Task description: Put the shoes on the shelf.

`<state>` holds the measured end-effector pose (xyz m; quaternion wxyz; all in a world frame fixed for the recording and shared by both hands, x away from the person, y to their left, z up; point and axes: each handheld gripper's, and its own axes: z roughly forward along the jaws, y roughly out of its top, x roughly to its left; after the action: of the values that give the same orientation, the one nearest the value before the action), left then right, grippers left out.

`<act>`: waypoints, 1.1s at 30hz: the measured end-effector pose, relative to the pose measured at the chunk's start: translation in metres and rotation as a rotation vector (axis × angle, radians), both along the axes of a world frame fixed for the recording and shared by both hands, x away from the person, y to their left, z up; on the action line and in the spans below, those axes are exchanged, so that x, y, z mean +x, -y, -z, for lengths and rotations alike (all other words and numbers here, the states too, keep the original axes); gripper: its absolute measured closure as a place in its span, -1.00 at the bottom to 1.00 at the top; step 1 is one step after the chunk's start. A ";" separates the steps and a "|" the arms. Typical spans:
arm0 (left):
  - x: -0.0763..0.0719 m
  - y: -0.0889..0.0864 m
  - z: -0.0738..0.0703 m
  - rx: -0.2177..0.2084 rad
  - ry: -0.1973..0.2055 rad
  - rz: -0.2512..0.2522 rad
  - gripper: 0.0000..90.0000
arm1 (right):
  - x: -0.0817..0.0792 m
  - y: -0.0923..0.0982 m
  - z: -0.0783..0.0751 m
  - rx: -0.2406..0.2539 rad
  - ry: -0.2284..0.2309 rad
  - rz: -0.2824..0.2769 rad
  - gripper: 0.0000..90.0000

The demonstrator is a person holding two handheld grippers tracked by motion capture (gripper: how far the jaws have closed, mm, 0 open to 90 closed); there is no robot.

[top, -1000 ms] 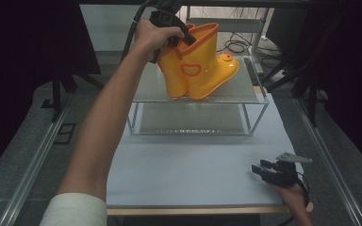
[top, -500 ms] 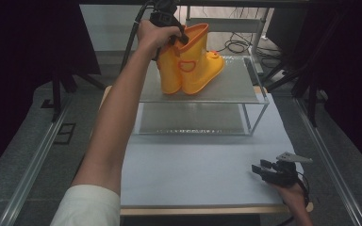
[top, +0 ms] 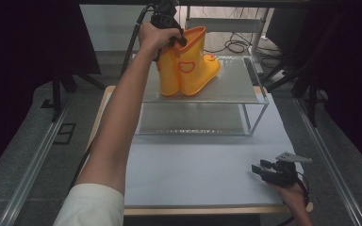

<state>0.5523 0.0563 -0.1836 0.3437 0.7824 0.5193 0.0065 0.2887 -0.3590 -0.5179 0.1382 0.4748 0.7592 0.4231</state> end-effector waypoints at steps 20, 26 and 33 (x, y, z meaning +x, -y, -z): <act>-0.003 0.004 -0.018 -0.024 0.104 0.000 -0.03 | 0.000 -0.001 0.000 -0.004 0.003 0.000 0.01; -0.014 -0.005 -0.037 -0.078 0.155 0.031 0.01 | 0.000 -0.001 0.000 -0.005 0.003 -0.001 0.01; -0.038 -0.026 -0.059 -0.140 0.243 0.058 0.55 | 0.000 -0.001 0.000 -0.004 0.004 -0.001 0.01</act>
<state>0.5142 0.0821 -0.1250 0.4577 0.7649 0.4500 0.0552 0.2885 -0.3581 -0.5181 0.1404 0.4735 0.7600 0.4226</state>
